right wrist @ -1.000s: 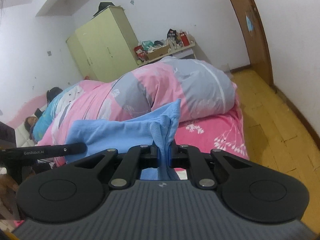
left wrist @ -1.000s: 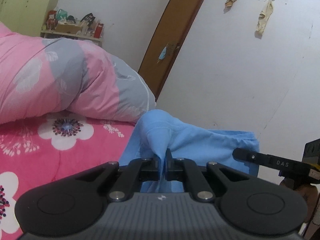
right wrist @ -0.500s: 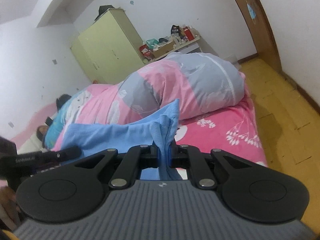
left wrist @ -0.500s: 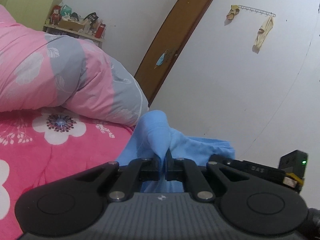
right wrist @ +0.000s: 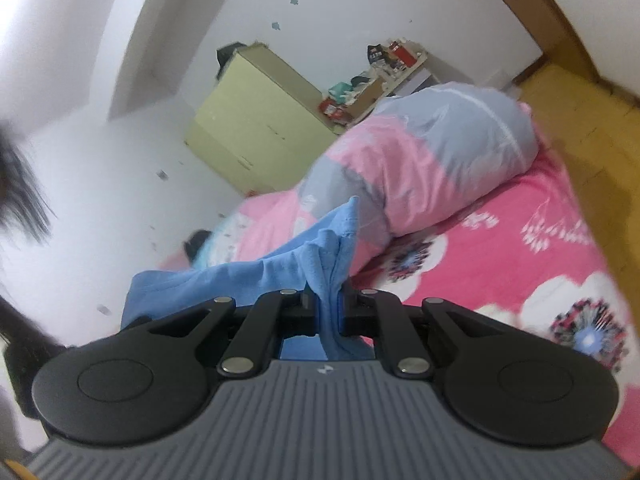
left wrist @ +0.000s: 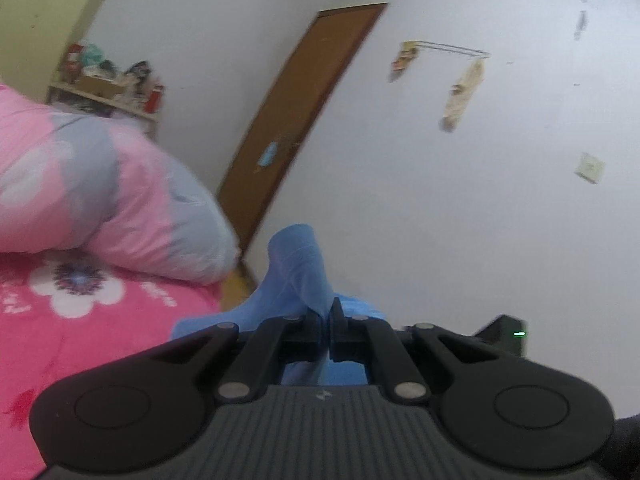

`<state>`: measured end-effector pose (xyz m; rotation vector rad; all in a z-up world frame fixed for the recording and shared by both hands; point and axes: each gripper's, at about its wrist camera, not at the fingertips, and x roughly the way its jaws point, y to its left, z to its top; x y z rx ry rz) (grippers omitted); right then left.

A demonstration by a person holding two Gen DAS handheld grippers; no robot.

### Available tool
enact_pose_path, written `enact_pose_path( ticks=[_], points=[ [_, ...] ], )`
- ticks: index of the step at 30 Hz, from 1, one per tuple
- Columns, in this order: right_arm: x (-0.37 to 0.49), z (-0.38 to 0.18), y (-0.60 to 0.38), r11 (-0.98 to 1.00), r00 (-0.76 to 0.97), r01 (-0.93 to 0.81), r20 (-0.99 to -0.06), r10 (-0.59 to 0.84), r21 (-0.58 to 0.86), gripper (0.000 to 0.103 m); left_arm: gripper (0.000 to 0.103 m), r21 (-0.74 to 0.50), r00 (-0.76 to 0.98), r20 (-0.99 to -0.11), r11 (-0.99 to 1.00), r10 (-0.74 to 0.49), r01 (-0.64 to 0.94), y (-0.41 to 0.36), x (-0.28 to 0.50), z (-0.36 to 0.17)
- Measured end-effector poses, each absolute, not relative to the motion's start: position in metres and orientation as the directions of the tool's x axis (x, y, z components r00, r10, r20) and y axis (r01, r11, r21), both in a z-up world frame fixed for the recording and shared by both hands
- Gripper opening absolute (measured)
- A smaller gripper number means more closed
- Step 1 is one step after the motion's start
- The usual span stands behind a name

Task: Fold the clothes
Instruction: 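Swing the held light-blue shirt over and lower it toward the bed with both grippers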

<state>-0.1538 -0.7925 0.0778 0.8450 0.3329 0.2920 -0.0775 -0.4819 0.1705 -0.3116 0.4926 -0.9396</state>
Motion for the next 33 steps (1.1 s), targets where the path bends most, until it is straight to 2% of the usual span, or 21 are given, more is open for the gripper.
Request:
enact_pose_path(
  ticks=[7,17,25,33],
  points=[
    [-0.169,0.071,-0.789,0.526,0.899,-0.137,-0.118,0.423,0.839,0.008,0.004,-0.426,0.395,-0.22,0.452,-0.892,0.784,-0.505,-0.101,0.19],
    [-0.173,0.07,-0.774,0.415,0.873,-0.191,-0.039,0.485,0.889,0.009,0.004,-0.433,0.323,-0.174,0.367,-0.93,0.823,-0.535,-0.107,0.211],
    [-0.203,0.067,-0.778,0.383,0.906,-0.155,-0.024,0.423,0.911,0.011,0.004,-0.42,0.274,-0.153,0.313,-0.95,0.852,-0.544,-0.119,0.225],
    [-0.22,0.074,-0.75,0.371,0.911,-0.166,-0.003,0.413,0.914,0.011,0.004,-0.444,0.267,-0.126,0.294,-0.956,0.847,-0.51,-0.13,0.233]
  ],
)
